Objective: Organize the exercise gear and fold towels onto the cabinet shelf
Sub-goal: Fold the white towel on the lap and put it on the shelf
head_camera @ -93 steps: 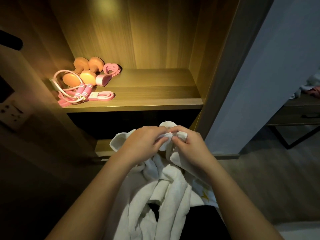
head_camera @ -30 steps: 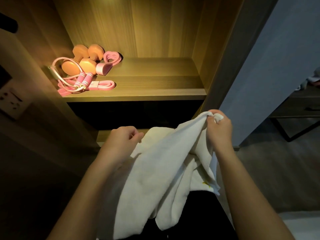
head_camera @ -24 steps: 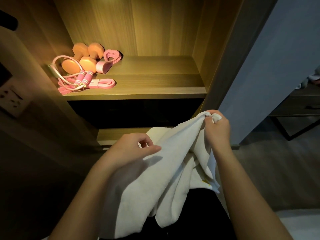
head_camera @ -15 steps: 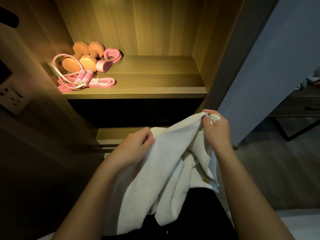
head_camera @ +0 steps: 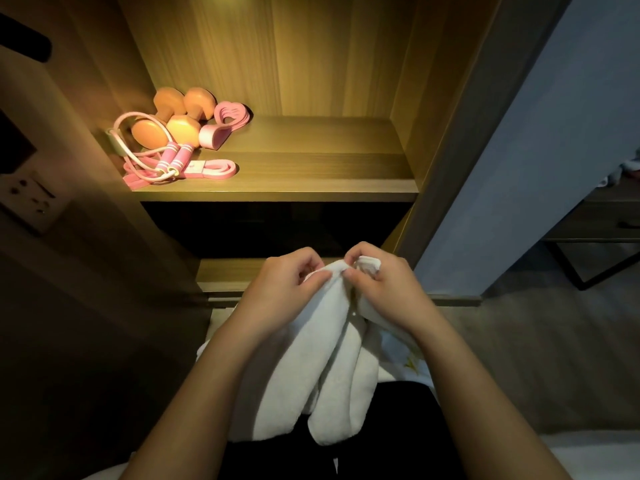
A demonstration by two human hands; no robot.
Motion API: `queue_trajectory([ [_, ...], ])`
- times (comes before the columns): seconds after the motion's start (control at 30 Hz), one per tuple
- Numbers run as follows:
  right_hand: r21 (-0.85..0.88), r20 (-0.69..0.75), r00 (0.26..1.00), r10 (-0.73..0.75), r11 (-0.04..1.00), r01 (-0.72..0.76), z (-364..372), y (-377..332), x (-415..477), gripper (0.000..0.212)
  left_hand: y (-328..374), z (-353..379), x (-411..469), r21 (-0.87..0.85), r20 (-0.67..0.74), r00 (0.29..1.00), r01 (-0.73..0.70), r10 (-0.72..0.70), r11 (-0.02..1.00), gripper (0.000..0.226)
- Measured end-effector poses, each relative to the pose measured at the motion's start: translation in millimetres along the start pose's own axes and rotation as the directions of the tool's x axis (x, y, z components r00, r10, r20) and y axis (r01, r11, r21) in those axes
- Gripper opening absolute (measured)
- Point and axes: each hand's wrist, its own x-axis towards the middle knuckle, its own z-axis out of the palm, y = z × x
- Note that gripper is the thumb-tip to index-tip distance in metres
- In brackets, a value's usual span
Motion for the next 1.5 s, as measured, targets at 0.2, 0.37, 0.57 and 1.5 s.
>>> queue_trajectory([
  [0.2, 0.110, -0.288, 0.931, 0.226, 0.973, -0.203, -12, 22, 15, 0.011, -23, -8, -23, -0.077, 0.023, 0.979, 0.203, -0.202, 0.976, 0.029],
  [0.37, 0.167, -0.339, 0.887, 0.315, 0.948, -0.272, -11, 37, 18, 0.008, -46, -12, -53, -0.114, -0.063, 0.929, 0.357, -0.365, 0.927, 0.025],
  [0.57, 0.181, -0.202, 0.948, 0.246, 0.961, -0.210, -9, 23, 11, 0.022, -39, -16, -56, -0.195, -0.244, 0.928, 0.239, -0.283, 0.951, 0.018],
  [1.5, 0.283, -0.263, 0.951, 0.165, 0.955, -0.088, 15, -4, -5, 0.013, -10, -4, -33, -0.522, -0.393, 0.832, 0.149, -0.391, 0.840, 0.032],
])
